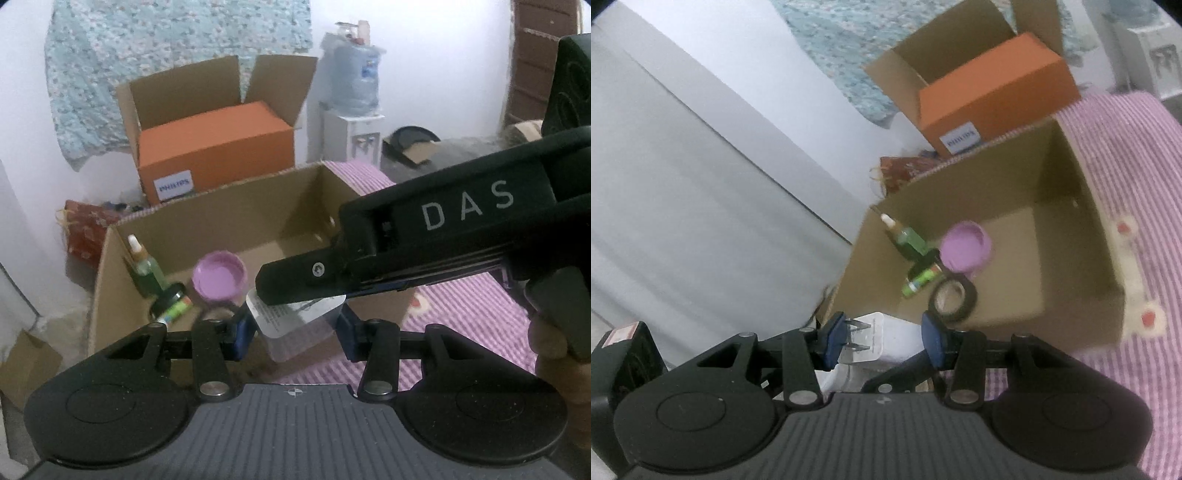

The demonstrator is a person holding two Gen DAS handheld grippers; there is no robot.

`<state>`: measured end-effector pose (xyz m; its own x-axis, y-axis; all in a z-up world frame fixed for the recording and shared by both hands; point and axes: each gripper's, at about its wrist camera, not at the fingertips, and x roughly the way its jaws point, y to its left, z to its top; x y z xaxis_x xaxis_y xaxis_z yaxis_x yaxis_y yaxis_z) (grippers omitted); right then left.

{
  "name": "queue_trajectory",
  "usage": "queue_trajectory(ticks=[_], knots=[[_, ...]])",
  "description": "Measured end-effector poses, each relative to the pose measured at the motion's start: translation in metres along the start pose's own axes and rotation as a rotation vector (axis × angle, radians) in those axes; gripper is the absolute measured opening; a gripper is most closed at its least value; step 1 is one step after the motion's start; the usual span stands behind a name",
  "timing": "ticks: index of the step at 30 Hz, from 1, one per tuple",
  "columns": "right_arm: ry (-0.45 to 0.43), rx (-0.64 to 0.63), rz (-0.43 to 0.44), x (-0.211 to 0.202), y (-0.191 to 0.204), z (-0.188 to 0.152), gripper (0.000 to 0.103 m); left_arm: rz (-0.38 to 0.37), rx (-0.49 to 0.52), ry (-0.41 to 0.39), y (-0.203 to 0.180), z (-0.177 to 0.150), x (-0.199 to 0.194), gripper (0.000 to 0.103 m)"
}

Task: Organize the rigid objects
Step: 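Carry the white plug into the box and open the right gripper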

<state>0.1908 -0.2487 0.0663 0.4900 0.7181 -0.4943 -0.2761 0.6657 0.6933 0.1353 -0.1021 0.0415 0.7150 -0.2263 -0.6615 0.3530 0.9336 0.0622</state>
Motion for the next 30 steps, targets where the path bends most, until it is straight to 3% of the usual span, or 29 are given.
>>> queue_trajectory(ticks=[6, 12, 19, 30], knots=[[0.059, 0.002, -0.017, 0.024, -0.011, 0.042, 0.048, -0.024, -0.088, 0.070, 0.020, 0.028, 0.040, 0.046], [0.169, 0.061, -0.051, 0.070, -0.048, 0.065, 0.048, -0.040, -0.146, 0.174, 0.030, 0.027, 0.086, 0.046], [0.267, 0.084, -0.106, 0.110, -0.077, 0.068, 0.048, -0.069, -0.199, 0.288, 0.039, 0.021, 0.128, 0.046], [0.343, 0.039, -0.179, 0.128, -0.082, 0.067, 0.049, -0.091, -0.202, 0.373, 0.037, 0.017, 0.150, 0.046]])
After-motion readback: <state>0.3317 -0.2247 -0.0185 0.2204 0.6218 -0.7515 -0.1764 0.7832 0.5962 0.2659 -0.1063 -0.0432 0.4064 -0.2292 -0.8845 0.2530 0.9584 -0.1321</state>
